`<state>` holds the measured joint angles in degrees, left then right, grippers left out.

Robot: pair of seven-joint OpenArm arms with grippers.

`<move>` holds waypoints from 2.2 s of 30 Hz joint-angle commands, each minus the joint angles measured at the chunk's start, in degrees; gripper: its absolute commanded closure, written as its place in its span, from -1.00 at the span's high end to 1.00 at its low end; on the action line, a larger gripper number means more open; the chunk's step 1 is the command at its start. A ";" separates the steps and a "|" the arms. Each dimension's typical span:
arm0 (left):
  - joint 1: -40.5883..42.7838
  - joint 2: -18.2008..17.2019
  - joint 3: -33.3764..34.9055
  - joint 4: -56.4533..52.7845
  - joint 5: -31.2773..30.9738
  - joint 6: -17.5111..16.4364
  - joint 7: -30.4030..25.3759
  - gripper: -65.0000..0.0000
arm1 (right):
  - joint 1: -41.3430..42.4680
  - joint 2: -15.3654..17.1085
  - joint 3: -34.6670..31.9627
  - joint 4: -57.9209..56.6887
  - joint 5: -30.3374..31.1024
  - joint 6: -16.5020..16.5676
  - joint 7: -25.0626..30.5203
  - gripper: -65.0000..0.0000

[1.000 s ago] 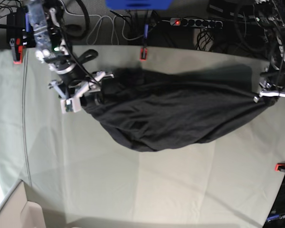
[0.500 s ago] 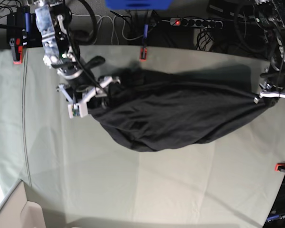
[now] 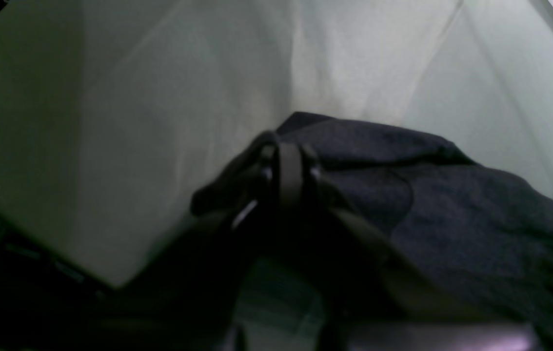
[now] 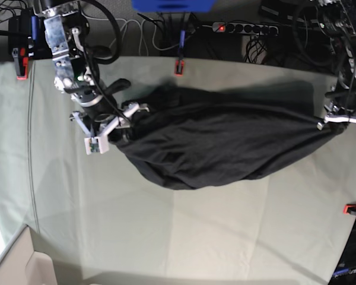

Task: Layout the t-shirt on the table in an organized manner, then fold the t-shirt properly
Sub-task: 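Raise the t-shirt high with both grippers and shake it out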

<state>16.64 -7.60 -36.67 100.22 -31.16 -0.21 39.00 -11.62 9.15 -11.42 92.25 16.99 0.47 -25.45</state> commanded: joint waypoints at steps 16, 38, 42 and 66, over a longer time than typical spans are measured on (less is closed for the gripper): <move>0.45 -0.62 -0.39 6.63 -0.36 -0.19 -1.25 -0.99 | -7.24 1.80 5.84 15.84 0.37 0.72 7.65 -1.00; -17.92 0.34 3.57 11.73 0.34 -0.19 -0.54 -0.99 | 0.58 1.01 9.97 23.23 0.11 8.10 9.85 -1.00; -23.90 0.43 7.35 10.32 3.07 -0.19 -0.54 -0.99 | 9.29 0.92 9.79 20.24 0.11 8.19 6.33 -1.00; -67.24 -4.14 21.24 5.75 13.62 -0.19 5.35 -0.99 | 63.70 4.87 10.41 -2.45 0.02 15.22 4.66 -1.00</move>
<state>-48.51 -11.27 -15.20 105.45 -18.02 -0.67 45.87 50.30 13.61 -1.43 89.52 16.97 15.68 -21.61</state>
